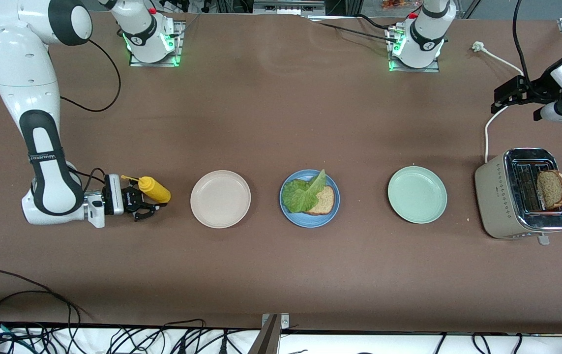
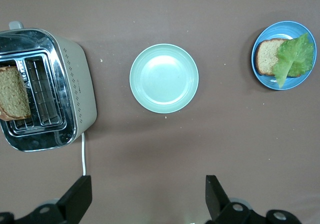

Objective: Make sandwich in blue plate with both arms
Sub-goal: 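Open the right gripper and raise it while the left gripper grasps toaster bread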

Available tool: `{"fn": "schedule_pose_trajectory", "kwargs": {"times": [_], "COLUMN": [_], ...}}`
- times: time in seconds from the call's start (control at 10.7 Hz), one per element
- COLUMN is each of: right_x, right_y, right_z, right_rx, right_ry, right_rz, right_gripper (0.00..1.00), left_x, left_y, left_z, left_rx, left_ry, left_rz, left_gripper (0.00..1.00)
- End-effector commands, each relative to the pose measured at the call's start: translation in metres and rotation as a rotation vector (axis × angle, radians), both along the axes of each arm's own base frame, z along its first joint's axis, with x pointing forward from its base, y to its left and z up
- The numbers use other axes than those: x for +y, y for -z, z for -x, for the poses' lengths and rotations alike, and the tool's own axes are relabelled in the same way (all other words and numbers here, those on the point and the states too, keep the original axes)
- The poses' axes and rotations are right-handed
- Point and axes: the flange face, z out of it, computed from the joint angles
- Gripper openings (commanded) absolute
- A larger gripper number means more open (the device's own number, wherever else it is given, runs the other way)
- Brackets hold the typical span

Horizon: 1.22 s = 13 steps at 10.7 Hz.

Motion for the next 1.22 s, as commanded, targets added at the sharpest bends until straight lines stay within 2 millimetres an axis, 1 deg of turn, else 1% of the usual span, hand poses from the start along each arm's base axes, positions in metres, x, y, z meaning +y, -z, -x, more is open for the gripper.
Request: {"fn": "schedule_pose_trajectory", "kwargs": {"times": [0.0, 0.09, 0.19, 0.28, 0.37, 0.47, 0.56, 0.65, 0.75, 0.84, 1.03, 1.12], "right_x": [-0.026, -0.043, -0.06, -0.076, -0.091, -0.101, -0.111, -0.115, -0.119, -0.118, -0.111, -0.105], "right_y": [0.001, 0.0, -0.001, -0.001, -0.01, -0.028, -0.049, -0.074, -0.104, -0.133, -0.179, -0.2], "right_z": [-0.005, -0.004, -0.001, 0.002, 0.002, -0.001, -0.004, -0.006, -0.008, -0.01, -0.007, -0.004], "right_rx": [-0.006, -0.01, -0.007, -0.004, -0.008, -0.022, -0.017, 0.007, 0.035, 0.058, 0.126, 0.157], "right_ry": [0.045, 0.05, 0.055, 0.049, 0.051, 0.052, 0.07, 0.085, 0.115, 0.15, 0.24, 0.288], "right_rz": [0.0, 0.024, 0.051, 0.09, 0.127, 0.166, 0.219, 0.287, 0.361, 0.429, 0.539, 0.592], "right_gripper": [1.0, 1.0, 1.0, 1.0, 1.0, 1.0, 1.0, 1.0, 1.0, 1.0, 1.0, 1.0], "left_x": [0.017, 0.029, 0.044, 0.062, 0.079, 0.103, 0.12, 0.133, 0.155, 0.166, 0.211, 0.227], "left_y": [0.005, 0.019, 0.022, 0.029, 0.031, 0.036, 0.048, 0.059, 0.066, 0.077, 0.104, 0.116], "left_z": [-0.004, -0.011, -0.012, -0.019, -0.03, -0.037, -0.042, -0.048, -0.052, -0.058, -0.067, -0.073], "left_rx": [0.007, 0.035, 0.038, 0.049, 0.042, 0.044, 0.061, 0.078, 0.082, 0.091, 0.075, 0.05], "left_ry": [-0.034, -0.05, -0.073, -0.076, -0.068, -0.076, -0.093, -0.111, -0.143, -0.159, -0.219, -0.21], "left_rz": [-0.007, -0.005, -0.01, -0.02, -0.018, -0.014, -0.007, -0.003, 0.002, 0.004, -0.015, -0.03], "left_gripper": [1.0, 1.0, 1.0, 1.0, 1.0, 1.0, 1.0, 1.0, 1.0, 1.0, 1.0, 1.0]}}
